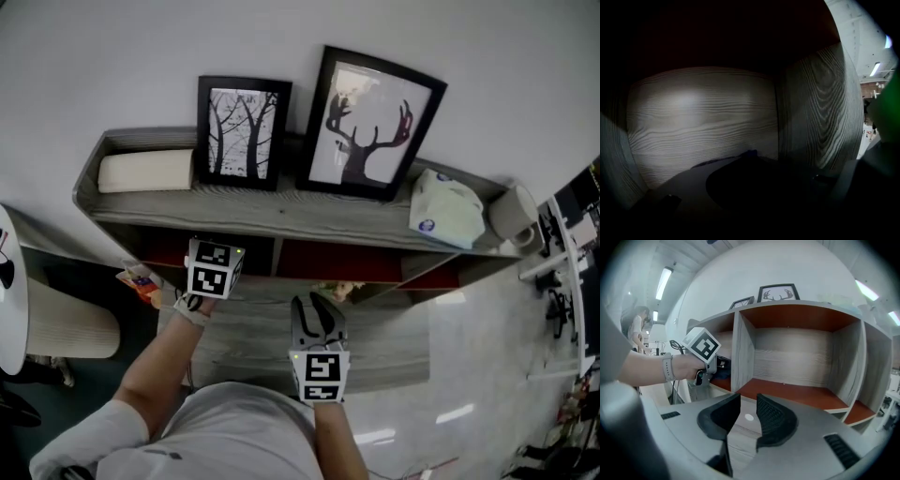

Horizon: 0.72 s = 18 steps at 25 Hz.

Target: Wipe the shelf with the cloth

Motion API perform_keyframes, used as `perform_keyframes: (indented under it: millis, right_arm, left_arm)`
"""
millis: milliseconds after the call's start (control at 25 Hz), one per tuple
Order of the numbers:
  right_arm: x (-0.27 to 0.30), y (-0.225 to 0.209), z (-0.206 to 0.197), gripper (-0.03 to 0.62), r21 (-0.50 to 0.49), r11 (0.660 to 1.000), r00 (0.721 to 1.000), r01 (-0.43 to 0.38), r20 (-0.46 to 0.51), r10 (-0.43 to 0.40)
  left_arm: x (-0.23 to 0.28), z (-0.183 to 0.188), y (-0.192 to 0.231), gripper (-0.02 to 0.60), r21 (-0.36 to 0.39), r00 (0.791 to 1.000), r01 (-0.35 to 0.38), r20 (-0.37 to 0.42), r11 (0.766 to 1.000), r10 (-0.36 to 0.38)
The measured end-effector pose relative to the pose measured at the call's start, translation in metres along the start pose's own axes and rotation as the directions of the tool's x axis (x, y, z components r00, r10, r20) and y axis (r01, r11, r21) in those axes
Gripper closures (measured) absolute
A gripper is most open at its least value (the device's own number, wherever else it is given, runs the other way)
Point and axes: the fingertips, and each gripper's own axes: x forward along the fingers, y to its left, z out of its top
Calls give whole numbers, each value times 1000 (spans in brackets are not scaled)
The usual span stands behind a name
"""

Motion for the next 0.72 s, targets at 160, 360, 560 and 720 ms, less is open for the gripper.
perform_keyframes:
  millis: [160, 360, 560, 720]
  right_arm:
    - [-13, -14, -7, 482, 20, 999, 999, 48, -7, -48]
    - [-33, -28, -16, 482, 38, 994, 995, 102, -16, -101]
    - [-47, -34, -26, 482, 60, 989, 990, 139, -27, -137]
    - [-54, -30, -25, 482, 67, 986, 989, 150, -18, -149]
  left_arm:
    - [11, 10, -34, 541, -11, 996, 86, 15, 996, -86]
    - [19, 19, -57, 541, -49, 989, 143, 41, 988, -141]
    - [20, 20, -57, 541, -60, 990, 139, 41, 989, -136]
    - [19, 22, -57, 541, -59, 987, 154, 57, 986, -151]
